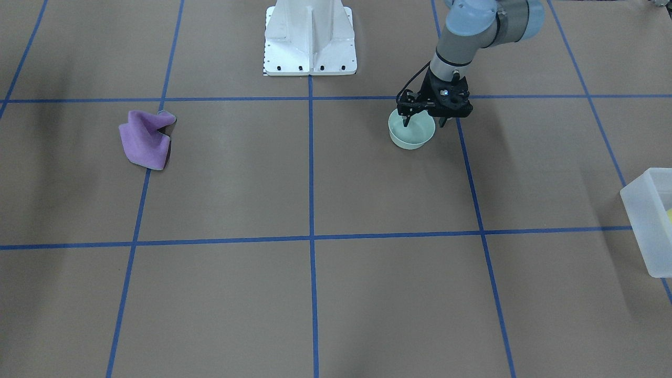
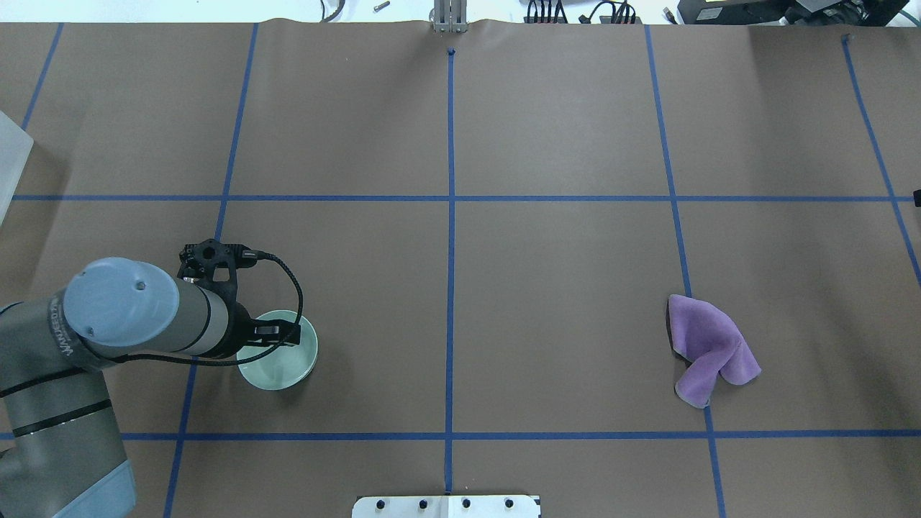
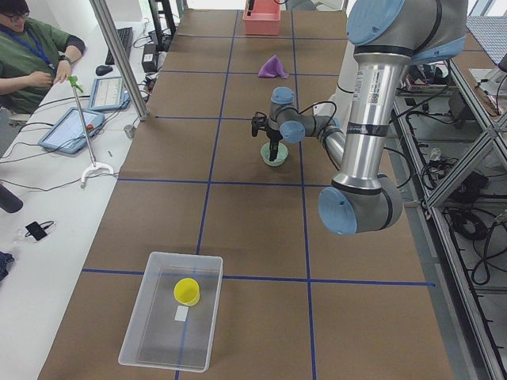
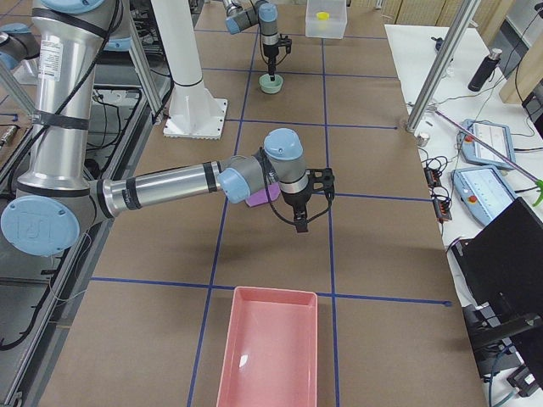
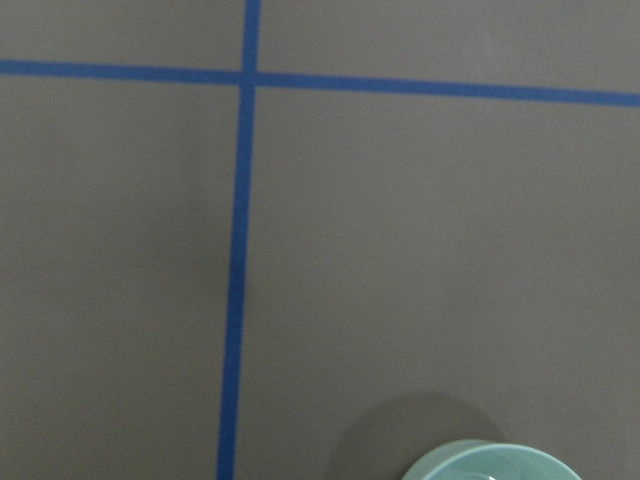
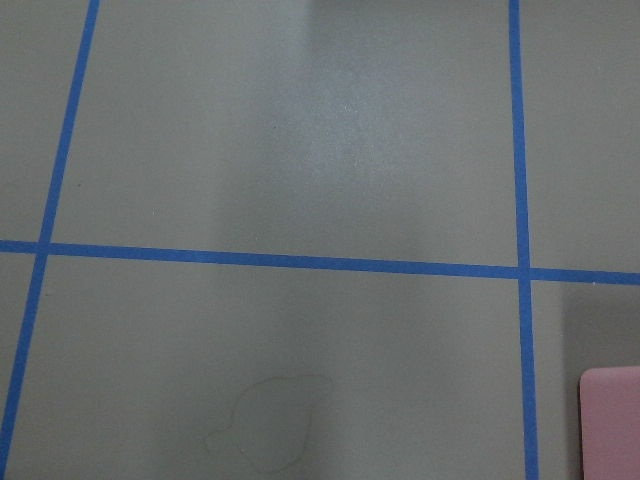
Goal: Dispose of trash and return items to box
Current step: 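Move the left gripper to the green bowl rim and grasp it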
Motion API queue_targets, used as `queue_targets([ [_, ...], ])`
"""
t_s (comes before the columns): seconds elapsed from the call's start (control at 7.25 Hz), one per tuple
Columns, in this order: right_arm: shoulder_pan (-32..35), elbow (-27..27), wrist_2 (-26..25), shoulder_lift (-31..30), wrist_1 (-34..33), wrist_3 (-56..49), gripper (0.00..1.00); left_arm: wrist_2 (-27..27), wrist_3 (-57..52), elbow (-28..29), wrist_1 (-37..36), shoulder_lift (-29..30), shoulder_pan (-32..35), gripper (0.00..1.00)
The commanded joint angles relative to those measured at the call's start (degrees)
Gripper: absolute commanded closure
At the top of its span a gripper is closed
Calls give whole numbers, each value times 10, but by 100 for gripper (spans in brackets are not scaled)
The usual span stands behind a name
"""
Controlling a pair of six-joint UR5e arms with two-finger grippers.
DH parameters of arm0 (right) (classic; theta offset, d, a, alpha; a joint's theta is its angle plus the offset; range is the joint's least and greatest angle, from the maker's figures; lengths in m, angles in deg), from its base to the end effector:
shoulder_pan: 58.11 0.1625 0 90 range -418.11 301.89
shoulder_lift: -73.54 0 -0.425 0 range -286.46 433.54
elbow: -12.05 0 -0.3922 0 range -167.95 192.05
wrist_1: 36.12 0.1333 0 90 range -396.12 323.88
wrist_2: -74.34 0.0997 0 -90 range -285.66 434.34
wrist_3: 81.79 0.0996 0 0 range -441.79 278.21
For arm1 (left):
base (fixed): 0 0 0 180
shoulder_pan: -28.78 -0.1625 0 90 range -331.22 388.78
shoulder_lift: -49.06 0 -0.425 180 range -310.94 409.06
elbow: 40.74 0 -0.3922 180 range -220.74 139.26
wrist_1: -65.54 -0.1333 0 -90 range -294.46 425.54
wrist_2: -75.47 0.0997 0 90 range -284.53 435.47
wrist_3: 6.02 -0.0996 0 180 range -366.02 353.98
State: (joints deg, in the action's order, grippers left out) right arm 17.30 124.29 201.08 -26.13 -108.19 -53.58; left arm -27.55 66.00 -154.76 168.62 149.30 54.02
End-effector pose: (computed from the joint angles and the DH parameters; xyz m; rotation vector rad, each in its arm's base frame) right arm -0.0389 -0.4423 0.5143 0.2497 -0.7692 0.0540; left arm 0.4399 -0.3300 0.3524 0.1038 0.8433 -0.0251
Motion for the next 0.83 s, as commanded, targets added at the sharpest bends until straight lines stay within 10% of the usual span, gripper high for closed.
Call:
queue_targets([
  [0.0, 0, 1, 0, 0, 0, 0, 0, 3, -1, 2, 0, -2, -8, 10],
  [0.69, 0, 1, 0, 0, 1, 0, 0, -2, -6, 12, 2, -14, 2, 10],
])
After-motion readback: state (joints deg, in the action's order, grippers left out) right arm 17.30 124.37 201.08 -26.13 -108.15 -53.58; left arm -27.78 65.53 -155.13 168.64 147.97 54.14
